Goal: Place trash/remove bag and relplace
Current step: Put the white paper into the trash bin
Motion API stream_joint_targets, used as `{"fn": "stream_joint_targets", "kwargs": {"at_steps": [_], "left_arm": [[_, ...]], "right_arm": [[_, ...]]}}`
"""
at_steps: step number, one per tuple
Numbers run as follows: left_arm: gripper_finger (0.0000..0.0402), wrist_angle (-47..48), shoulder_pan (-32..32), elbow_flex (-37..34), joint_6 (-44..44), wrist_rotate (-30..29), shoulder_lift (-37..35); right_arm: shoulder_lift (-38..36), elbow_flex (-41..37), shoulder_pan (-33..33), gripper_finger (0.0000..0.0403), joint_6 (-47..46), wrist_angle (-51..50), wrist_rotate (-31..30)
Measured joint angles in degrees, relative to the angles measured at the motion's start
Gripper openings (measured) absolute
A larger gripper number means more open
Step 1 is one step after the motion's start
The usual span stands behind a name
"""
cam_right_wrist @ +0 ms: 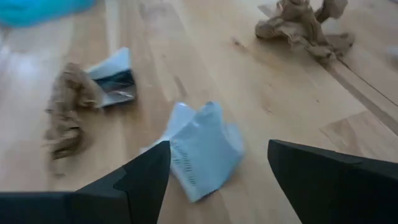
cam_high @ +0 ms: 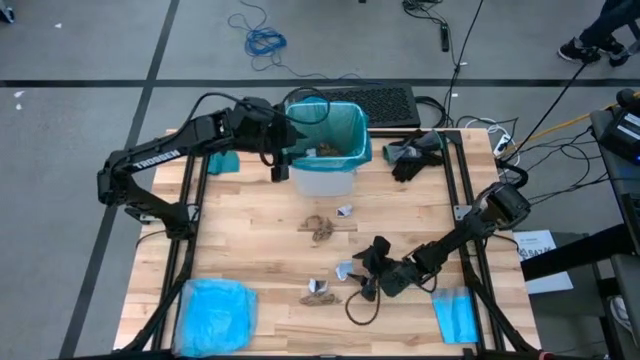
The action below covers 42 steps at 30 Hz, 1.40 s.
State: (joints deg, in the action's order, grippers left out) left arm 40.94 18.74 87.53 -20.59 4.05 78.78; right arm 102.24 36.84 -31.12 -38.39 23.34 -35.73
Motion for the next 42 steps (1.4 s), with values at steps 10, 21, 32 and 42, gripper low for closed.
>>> {"fn": "stream_joint_targets", "kwargs": {"at_steps": [10, 21, 32, 42], "left_arm": [[0.0216, 11.18, -13.18, 0.02, 7.89, -7.23, -0.12], [0.0168, 15.1, -27.4, -3.88, 15.34, -20.72, -0.74], [0.0148, -6.31, -35.39, -31.45, 25.16, -22.15, -10.38], [0.0148, -33.53, -39.79, -47.48, 27.91, -21.58, -7.76]], "right_arm": [[0.31, 0.02, 6.73, 0.0253, -1.67, 0.3, 12.88], [1.41, 0.04, 5.77, 0.0022, -0.36, 3.94, 12.36], [-7.2, 0.13, 6.62, 0.0001, 10.53, 11.88, 8.95], [-23.85, 7.28, 13.12, 0.0, 33.61, 6.95, 6.73]]}}
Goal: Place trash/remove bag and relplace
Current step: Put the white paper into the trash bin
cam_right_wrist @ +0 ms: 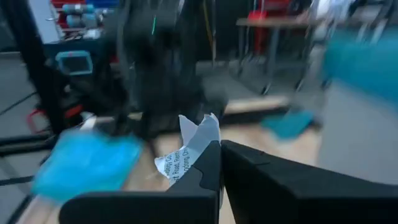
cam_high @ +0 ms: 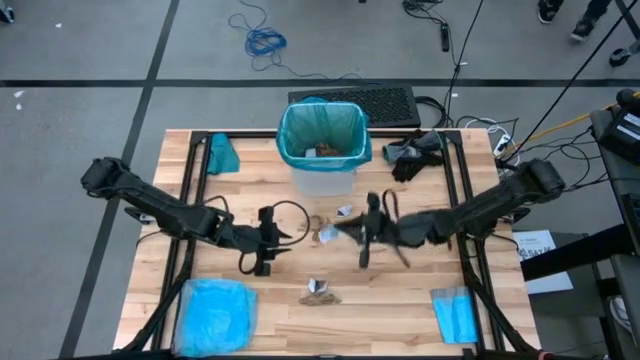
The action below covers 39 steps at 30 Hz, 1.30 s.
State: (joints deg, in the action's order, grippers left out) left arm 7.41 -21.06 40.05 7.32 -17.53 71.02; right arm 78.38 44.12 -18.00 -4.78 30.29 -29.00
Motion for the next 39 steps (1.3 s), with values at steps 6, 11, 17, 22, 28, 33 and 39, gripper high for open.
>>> {"fn": "stream_joint_targets", "kwargs": {"at_steps": [6, 11, 17, 22, 28, 33, 39], "left_arm": [[0.0148, -7.24, -0.86, -0.44, 0.95, 4.07, 6.09], [0.0148, -13.51, -0.9, -0.44, 0.93, 7.29, 10.29], [0.0148, -18.73, -0.92, -0.44, 0.89, 11.83, 14.01], [0.0148, -22.11, -0.9, -0.41, -0.53, 12.6, 15.85], [0.0148, -23.3, -0.68, -0.41, -0.73, 7.97, 18.42], [0.0148, -25.16, -0.68, -0.41, -1.87, 10.86, 22.04], [0.0148, -29.91, -0.68, -0.37, -3.81, 15.75, 25.02]], "right_arm": [[-3.66, 11.0, 7.39, 0.0, 8.71, -13.04, 0.46], [-2.95, 20.47, 14.61, 0.0, 11.94, -23.23, 2.01], [-1.72, 25.45, 24.54, 0.0, 10.79, -28.78, 5.46], [-0.34, 25.44, 30.28, 0.0007, 8.98, -31.03, 7.67], [0.19, 25.44, 32.02, 0.0088, 9.13, -30.82, 24.25], [-1.34, 25.44, 32.08, 0.0179, 4.71, -33.3, 28.89], [-3.34, 25.44, 31.07, 0.0228, -1.13, -42.56, 32.4]]}}
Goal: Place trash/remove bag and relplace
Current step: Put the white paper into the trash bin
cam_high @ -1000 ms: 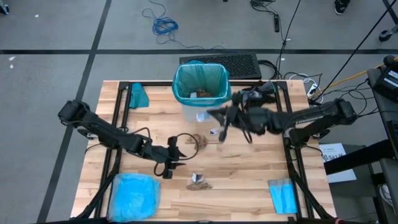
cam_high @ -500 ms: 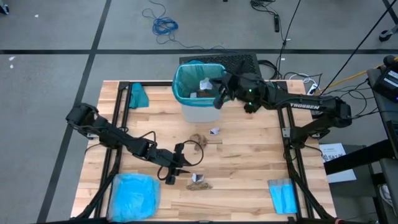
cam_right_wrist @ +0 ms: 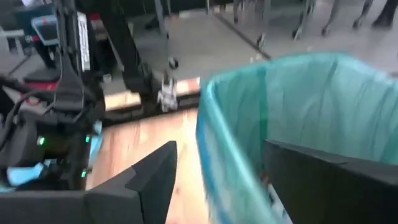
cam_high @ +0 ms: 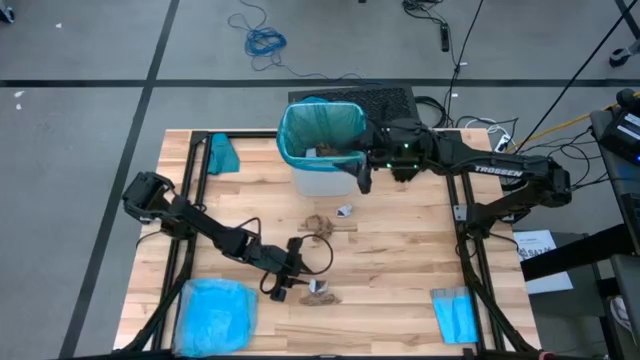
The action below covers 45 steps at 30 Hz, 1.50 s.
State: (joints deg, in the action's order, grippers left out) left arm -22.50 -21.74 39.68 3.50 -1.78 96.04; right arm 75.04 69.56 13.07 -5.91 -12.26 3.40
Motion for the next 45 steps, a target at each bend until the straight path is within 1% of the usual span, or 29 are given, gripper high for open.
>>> {"fn": "stream_joint_targets", "kwargs": {"at_steps": [4, 9, 13, 18, 20, 22, 23, 24, 26, 27, 28, 31, 34, 37, 41, 45], "left_arm": [[0.0148, 0.15, 0.15, 0.0, -1.21, -0.02, 1.09], [0.0148, -0.46, 0.13, 0.0, -4.1, -0.04, 3.04], [0.0148, -1.55, 0.06, 0.75, -8.52, 0.02, 5.81], [0.0147, -1.49, -0.04, 3.25, -13.55, 0.16, 9.58], [0.0144, -1.61, -0.04, 4.46, -14.73, -0.16, 11.09], [0.0127, -1.44, -0.04, 5.64, -14.76, -0.93, 12.23], [0.0112, -1.56, -0.04, 6.09, -14.47, -1.31, 12.71], [0.0091, -1.5, -0.04, 6.49, -14.44, -1.31, 13.08], [0.0035, -1.26, -0.07, 7.16, -14.37, -1.29, 13.39], [0.0019, -0.98, -0.08, 7.4, -14.01, -1.29, 13.39], [0.0011, -0.78, -0.06, 7.66, -13.28, -1.33, 13.35], [0.0002, -0.47, -0.02, 8.25, -13.02, -1.91, 12.59], [0.0002, -0.9, -0.04, 8.39, -13.09, -3.2, 10.46], [0.0001, 1.36, -0.11, 8.39, -13.52, -4.59, 7.34], [0.0001, 4.37, -0.42, 8.37, -17.05, -8.62, 0.99], [0.0001, 8.04, 0.09, 8.37, -24.43, -14.32, -8.01]], "right_arm": [[-0.49, 0.0, -3.09, 0.0225, -0.66, -2.92, -0.25], [-0.64, 0.0, -7.64, 0.0205, -0.66, -2.81, -0.86], [-1.16, 0.0, -10.88, 0.0192, -0.55, -3.6, -3.58], [-2.44, 0.0, -14.32, 0.0176, -0.86, -3.41, -4.15], [-2.82, 0.0, -16.03, 0.017, -1.22, -3.54, -6.3], [-2.94, 0.0, -17.86, 0.0164, -1.4, -4.06, -8.81], [-2.94, 0.0, -18.82, 0.0161, -1.41, -4.27, -10.2], [-2.94, 0.0, -19.82, 0.0158, -1.6, -4.7, -11.42], [-2.94, 0.0, -21.91, 0.0151, -2.32, -6.25, -13.98], [-2.94, 0.0, -22.94, 0.0148, -2.77, -7.14, -15.25], [-2.94, -0.04, -24.14, 0.0144, -3.28, -7.99, -16.74], [-3.11, -1.45, -27.93, 0.0134, -4.82, -8.13, -20.96], [-3.16, -3.47, -32.09, 0.0127, -7.18, -8.14, -25.29], [-3.16, -6.15, -36.55, 0.0122, -10.8, -8.08, -30.06], [-3.16, -10.4, -42.29, 0.0119, -16.82, -7.16, -36.75], [-3.16, -16.34, -47.04, 0.0118, -23.88, -4.0, -42.81]]}}
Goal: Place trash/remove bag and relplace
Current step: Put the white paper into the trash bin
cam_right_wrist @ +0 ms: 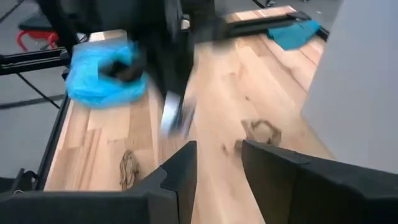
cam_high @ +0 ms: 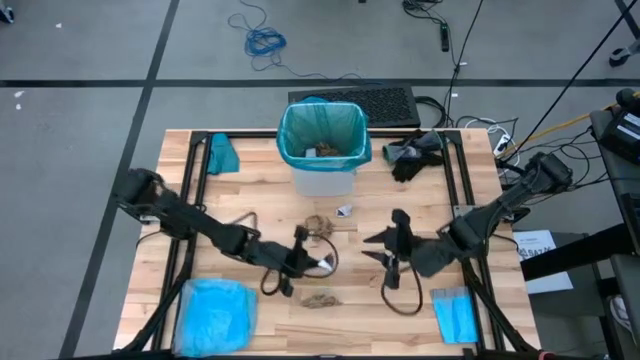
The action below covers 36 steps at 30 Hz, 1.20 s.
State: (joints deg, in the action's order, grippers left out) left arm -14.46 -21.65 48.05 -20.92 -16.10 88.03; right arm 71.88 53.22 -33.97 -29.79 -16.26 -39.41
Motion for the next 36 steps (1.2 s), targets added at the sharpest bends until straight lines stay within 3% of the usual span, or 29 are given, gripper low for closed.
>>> {"fn": "stream_joint_targets", "kwargs": {"at_steps": [7, 15, 20, 26, 30, 36], "left_arm": [[0.0, 13.71, 7.9, 6.52, -10.13, -3.41, -13.53], [0.0, 29.83, 20.15, 22.04, -18.71, -3.23, -15.81], [0.0, 37.84, 31.18, 30.17, -19.53, 0.8, -13.5], [0.0001, 42.91, 43.26, 35.49, -15.54, 10.18, -9.43], [0.0028, 45.87, 45.7, 36.34, -12.74, 17.64, -8.49], [0.0109, 48.46, 45.29, 36.39, -11.54, 20.83, -8.48]], "right_arm": [[2.01, -13.21, -3.24, 0.0118, -5.99, 21.22, -2.45], [9.08, -16.01, -2.66, 0.0118, -4.56, 33.62, 1.36], [15.23, -16.01, -1.83, 0.0118, -3.93, 40.41, 6.68], [22.88, -16.01, -1.36, 0.0128, -3.89, 47.81, 9.87], [26.84, -15.99, -1.03, 0.016, -3.78, 52.44, 13.16], [31.57, -14.95, -0.12, 0.0214, -5.02, 55.25, 16.51]]}}
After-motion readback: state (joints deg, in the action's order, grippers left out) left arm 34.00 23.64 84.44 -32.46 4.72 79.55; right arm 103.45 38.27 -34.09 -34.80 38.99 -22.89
